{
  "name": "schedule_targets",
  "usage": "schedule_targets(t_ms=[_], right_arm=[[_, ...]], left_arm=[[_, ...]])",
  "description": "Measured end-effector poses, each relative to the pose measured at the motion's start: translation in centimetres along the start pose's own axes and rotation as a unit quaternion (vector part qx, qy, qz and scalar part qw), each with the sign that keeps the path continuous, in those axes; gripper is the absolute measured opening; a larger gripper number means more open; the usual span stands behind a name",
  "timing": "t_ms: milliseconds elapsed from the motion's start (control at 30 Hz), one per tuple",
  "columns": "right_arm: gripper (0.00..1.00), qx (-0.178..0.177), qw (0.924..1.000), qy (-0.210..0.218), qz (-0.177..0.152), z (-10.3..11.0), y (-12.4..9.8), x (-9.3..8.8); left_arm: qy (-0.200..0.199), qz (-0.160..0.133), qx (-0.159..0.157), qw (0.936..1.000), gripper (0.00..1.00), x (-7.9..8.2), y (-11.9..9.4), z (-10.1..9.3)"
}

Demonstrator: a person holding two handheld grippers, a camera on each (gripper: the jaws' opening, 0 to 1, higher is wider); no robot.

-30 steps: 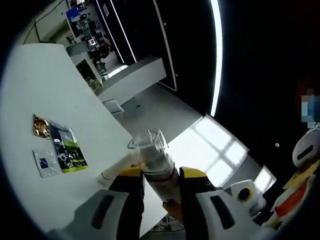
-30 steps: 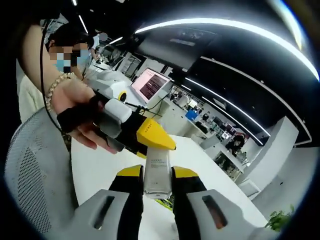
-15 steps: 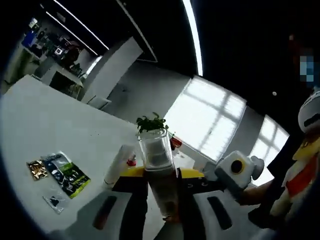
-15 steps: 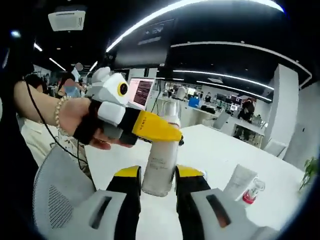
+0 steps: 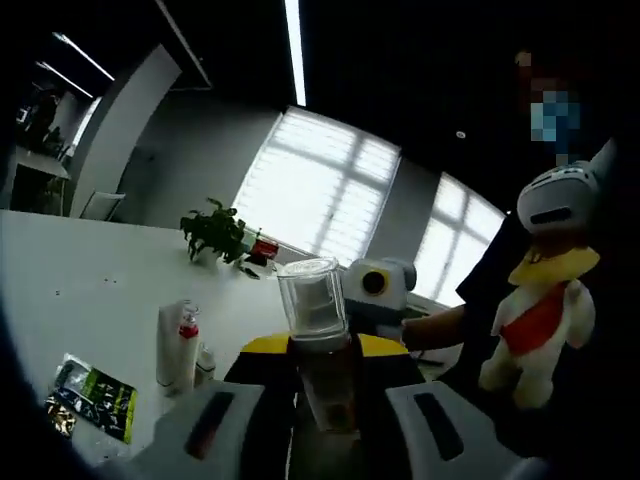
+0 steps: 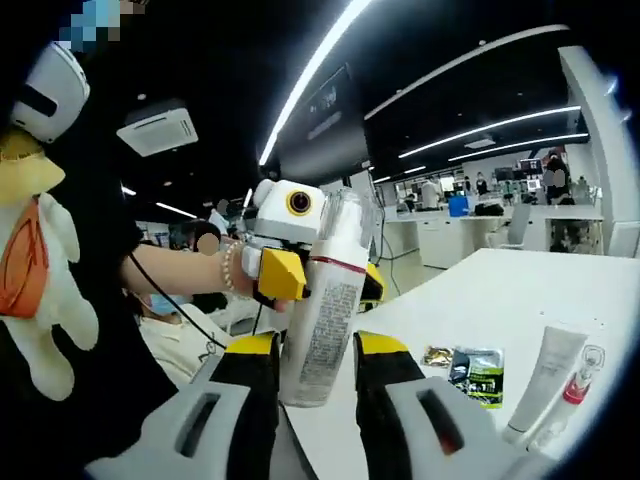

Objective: Arrange the skincare products in the storage area until every visible bottle or jar stands upright without overlapping.

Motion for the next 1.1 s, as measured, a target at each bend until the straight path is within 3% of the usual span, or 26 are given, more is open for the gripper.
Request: schedule_targets(t_ms=[133,233,300,333,467,567,633,733,800,833,933,967,1000,1033,1067,1100], right_arm=[[0.25,0.011,0.9994,0.031,-0.005,0.2,-0.1,0.3],[0.22,-0.042,0.9983,0.039,-0.014,-0.8,-0.4,0.4],[0.21,-0.089,0.9958,0.013,-0.014,-1.6,-0.7,0.4],[0.21,-0.094,0.9954,0.006,-0.015,-1.7,-0.8,0.4],[0.2,-0.163,0.9856,-0.006,-0.043,-2.5,-1.4,1.2],[0.2,-0.237,0.9695,-0.03,-0.057,-3.7,-2.1,1.9],[0.2,-0.277,0.9583,-0.048,-0.051,-4.5,-2.4,1.8],[0.2,-0.313,0.9472,-0.057,-0.045,-5.0,-2.6,1.6],[0.2,-0.334,0.9383,-0.081,-0.038,-5.3,-2.7,1.5],[0.21,-0.348,0.9319,-0.095,-0.032,-5.5,-2.7,1.5],[0.2,-0.402,0.8983,-0.177,-0.015,-5.5,-2.9,1.5],[0.2,-0.406,0.8947,-0.187,-0.012,-5.4,-2.9,1.5],[0.2,-0.411,0.884,-0.223,-0.003,-5.0,-2.3,1.2],[0.2,-0.414,0.882,-0.225,-0.014,-4.8,-2.4,1.3],[0.2,-0.403,0.8899,-0.213,-0.018,-4.5,-2.3,1.2],[0.2,-0.404,0.89,-0.211,-0.019,-4.5,-2.4,1.2]], left_arm=[[0.011,0.0,-0.017,0.9998,0.16,0.3,0.6,-0.3],[0.018,0.004,-0.008,0.9998,0.16,0.3,0.8,0.0],[0.034,0.014,0.024,0.999,0.16,0.0,1.0,0.8],[0.027,0.018,0.035,0.9989,0.17,-0.2,1.1,0.9],[0.012,-0.011,0.106,0.9943,0.17,-0.1,1.5,2.1],[-0.01,-0.032,0.176,0.9838,0.17,-0.2,2.0,3.0],[-0.001,-0.027,0.215,0.9763,0.17,-0.6,2.4,3.3],[-0.024,-0.029,0.253,0.9666,0.16,-1.1,2.9,3.4],[-0.014,-0.026,0.277,0.9605,0.15,-1.3,3.0,3.6],[-0.016,-0.022,0.29,0.9566,0.15,-1.4,2.9,3.8],[-0.059,-0.039,0.356,0.9319,0.15,-1.7,3.0,4.0],[-0.058,-0.039,0.36,0.9301,0.15,-1.7,3.0,4.0],[-0.056,-0.037,0.379,0.9229,0.16,-1.9,3.3,3.9],[-0.038,-0.032,0.39,0.9194,0.2,-1.9,3.2,4.0],[-0.033,-0.024,0.392,0.9191,0.22,-2.2,3.4,3.7],[-0.037,-0.027,0.392,0.9189,0.21,-2.3,3.3,3.6]])
Point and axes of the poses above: the point that each gripper's makers call its tool centre point, and the gripper's own axes: y roughly forward along the fingers, z roughly to its left, x roughly out of its top, the point moved 5 cm from there along -y, roughly backward along the fingers, and after that the axes turned 15 degrees about y, right-handed, at the moved point
